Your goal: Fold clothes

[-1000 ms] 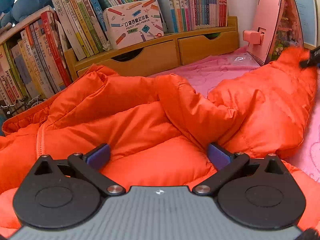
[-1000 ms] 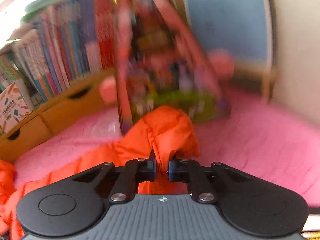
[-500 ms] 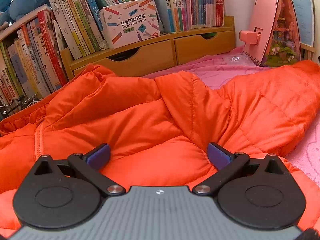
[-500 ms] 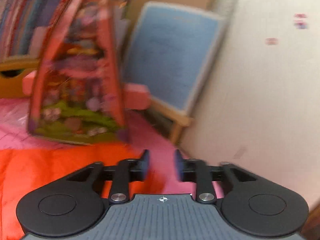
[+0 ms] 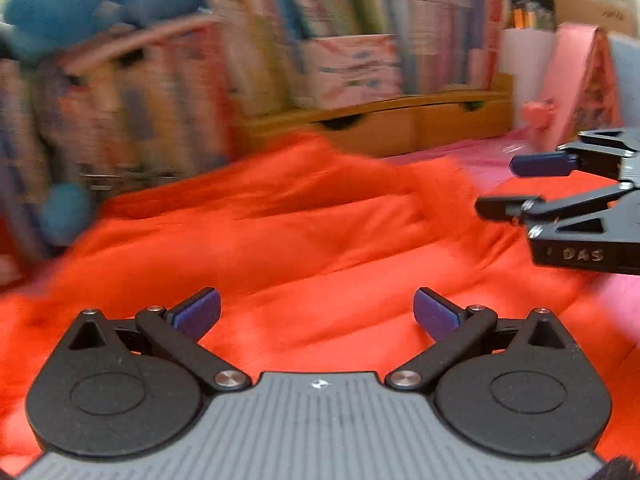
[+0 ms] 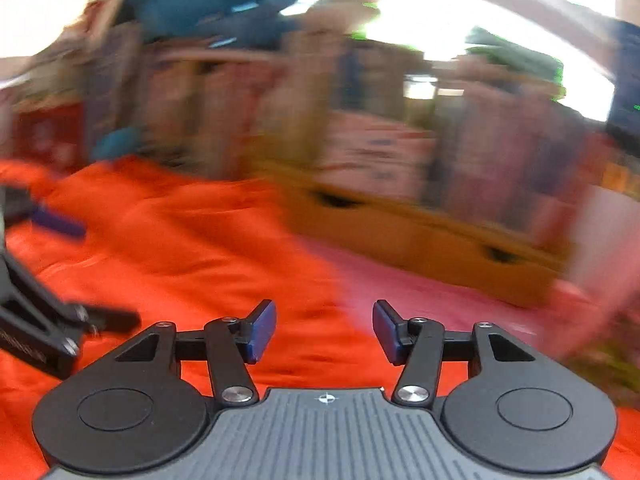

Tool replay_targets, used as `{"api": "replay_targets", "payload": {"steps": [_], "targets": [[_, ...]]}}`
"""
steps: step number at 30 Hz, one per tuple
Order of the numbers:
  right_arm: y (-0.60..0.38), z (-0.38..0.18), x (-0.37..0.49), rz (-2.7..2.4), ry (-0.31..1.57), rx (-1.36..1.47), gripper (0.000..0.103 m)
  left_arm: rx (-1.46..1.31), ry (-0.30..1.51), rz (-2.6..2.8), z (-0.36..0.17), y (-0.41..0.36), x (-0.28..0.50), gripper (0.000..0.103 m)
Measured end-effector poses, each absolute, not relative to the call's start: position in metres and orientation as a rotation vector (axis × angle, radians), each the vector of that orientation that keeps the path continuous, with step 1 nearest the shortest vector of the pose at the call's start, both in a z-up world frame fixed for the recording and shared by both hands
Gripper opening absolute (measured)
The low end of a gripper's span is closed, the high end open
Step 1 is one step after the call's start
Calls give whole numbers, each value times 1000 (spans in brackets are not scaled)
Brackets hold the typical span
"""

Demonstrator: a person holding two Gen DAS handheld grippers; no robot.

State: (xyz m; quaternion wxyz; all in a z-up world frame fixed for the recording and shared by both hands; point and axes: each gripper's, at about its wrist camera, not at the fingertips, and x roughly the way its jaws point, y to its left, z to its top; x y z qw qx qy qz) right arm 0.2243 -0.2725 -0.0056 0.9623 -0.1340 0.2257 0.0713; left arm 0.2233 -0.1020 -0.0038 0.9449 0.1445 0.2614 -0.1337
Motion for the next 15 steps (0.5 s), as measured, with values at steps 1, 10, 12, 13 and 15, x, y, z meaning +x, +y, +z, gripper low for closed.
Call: {"api": "replay_targets", "payload": {"steps": [1, 10, 12, 13, 15], "targets": [[-264, -13, 232, 148, 486, -297, 48, 306, 531, -240, -7, -89, 219, 103], [-363, -42, 245, -395, 638, -429, 47, 202, 588, -201, -19, -43, 209, 103], [-377, -45, 243, -554, 647, -518, 40, 225, 584, -195, -19, -46, 208, 103], [-375, -41, 238, -588, 634, -528, 40, 236, 582, -193, -20, -48, 207, 103], [-360, -29, 227, -520, 583, -492, 41, 233, 582, -193, -20, -46, 206, 103]]}}
